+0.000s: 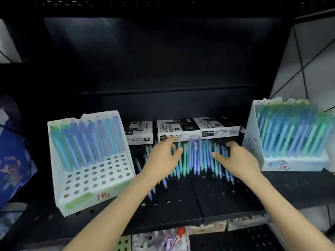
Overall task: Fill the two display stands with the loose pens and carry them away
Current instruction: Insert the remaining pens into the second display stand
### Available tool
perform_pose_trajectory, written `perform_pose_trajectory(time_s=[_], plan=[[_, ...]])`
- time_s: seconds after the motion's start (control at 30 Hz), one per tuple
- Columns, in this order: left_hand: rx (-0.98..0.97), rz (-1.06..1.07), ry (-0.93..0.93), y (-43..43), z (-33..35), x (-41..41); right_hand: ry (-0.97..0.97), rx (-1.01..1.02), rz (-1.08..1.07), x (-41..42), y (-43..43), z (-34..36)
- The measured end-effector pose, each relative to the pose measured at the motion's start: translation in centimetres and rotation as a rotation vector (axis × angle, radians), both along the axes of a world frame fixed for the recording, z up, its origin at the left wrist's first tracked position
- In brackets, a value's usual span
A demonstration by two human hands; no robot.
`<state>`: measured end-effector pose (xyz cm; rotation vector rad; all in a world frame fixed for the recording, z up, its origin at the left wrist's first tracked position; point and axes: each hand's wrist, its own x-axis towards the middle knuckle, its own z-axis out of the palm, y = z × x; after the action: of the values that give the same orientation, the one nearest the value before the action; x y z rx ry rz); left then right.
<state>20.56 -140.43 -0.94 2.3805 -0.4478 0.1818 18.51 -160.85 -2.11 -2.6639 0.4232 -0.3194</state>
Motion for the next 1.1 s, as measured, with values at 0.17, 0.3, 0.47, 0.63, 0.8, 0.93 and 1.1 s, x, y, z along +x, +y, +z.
perform_pose_trajectory(time_s=[0.17,0.3,0.47,0.63,0.8,0.93,1.1], plan=[[0.154,-0.031,0.111,-3.2,0.0,1.7,-0.015,0.166,-0.006,-0.1,0.1,-0.1],[0.199,-0.035,0.144,-5.1,-0.2,2.6,-0.031,0.31,0.042,-0.4,0.4,0.2],[0.103,-0.021,0.277,-6.2,-0.2,3.6,-0.053,0.406,0.066,-0.7,0.3,0.4],[0.061,0.006,0.308,-6.7,-0.3,3.8,-0.088,0.605,0.095,-0.7,0.0,0.3],[-0.03,-0.015,0.355,-6.3,-0.2,4.1,-0.146,0.781,0.1,-0.9,-0.1,0.5],[-0.203,-0.007,0.407,-5.4,0.2,3.7,-0.184,0.901,0.084,-0.5,-0.7,0.3],[-0.393,-0.019,0.393,-2.7,1.0,1.9,-0.25,1.05,0.022,-0.5,-1.0,0.4]])
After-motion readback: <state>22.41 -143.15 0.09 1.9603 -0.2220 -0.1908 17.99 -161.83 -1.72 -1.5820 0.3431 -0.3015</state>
